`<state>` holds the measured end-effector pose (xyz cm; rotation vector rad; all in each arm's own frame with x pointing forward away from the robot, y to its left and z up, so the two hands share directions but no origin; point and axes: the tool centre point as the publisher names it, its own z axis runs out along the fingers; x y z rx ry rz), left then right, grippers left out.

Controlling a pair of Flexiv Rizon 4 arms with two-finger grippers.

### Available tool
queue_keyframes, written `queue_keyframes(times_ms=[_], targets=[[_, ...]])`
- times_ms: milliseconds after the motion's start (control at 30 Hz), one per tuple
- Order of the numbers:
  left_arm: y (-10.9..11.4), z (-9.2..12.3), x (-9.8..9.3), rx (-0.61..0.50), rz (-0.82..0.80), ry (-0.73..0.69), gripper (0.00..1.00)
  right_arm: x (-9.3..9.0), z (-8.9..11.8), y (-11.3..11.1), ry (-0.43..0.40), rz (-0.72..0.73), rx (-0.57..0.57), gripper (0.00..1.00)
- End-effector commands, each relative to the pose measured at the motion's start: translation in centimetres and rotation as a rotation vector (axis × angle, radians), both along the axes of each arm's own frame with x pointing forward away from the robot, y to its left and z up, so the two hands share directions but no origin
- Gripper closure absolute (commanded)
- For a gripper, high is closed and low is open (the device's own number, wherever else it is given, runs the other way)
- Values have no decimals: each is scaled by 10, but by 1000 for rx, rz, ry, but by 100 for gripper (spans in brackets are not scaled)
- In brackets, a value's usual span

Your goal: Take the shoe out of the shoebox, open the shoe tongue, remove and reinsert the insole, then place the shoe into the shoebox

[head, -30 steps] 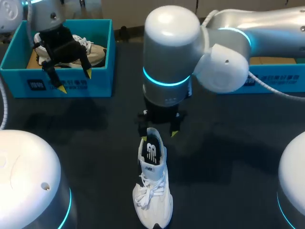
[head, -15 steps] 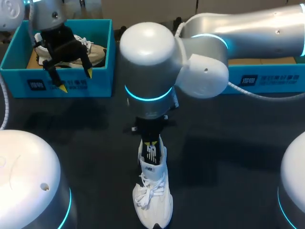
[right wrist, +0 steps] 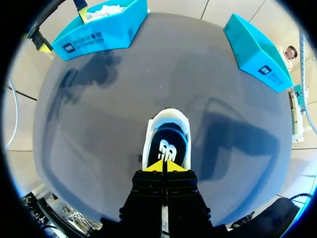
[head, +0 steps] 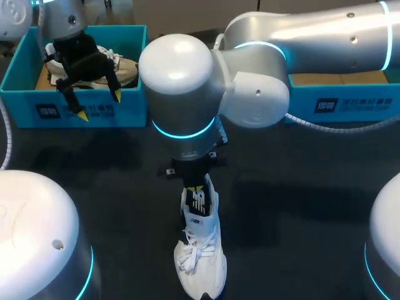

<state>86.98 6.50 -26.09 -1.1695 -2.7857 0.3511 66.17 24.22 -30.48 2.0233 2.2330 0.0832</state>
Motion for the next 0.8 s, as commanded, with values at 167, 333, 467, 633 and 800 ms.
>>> queue_keyframes(times_ms=[167, 333, 467, 633, 800], targets=[[0, 0, -1, 2, 0, -1, 0, -11, -11, 3, -66, -75, -9, 100], [0, 0, -1, 2, 0, -1, 0, -13, -21, 1, -114, -110, -49, 100], [0, 0, -1, 2, 0, -1, 0, -12, -23, -3, -147, -116, -68, 100], [0, 0, -1, 2, 0, -1, 0, -7, -29, -8, -166, -128, -77, 100], [0, 0, -1, 2, 0, -1, 0, -2, -38, -15, -169, -129, -68, 100]])
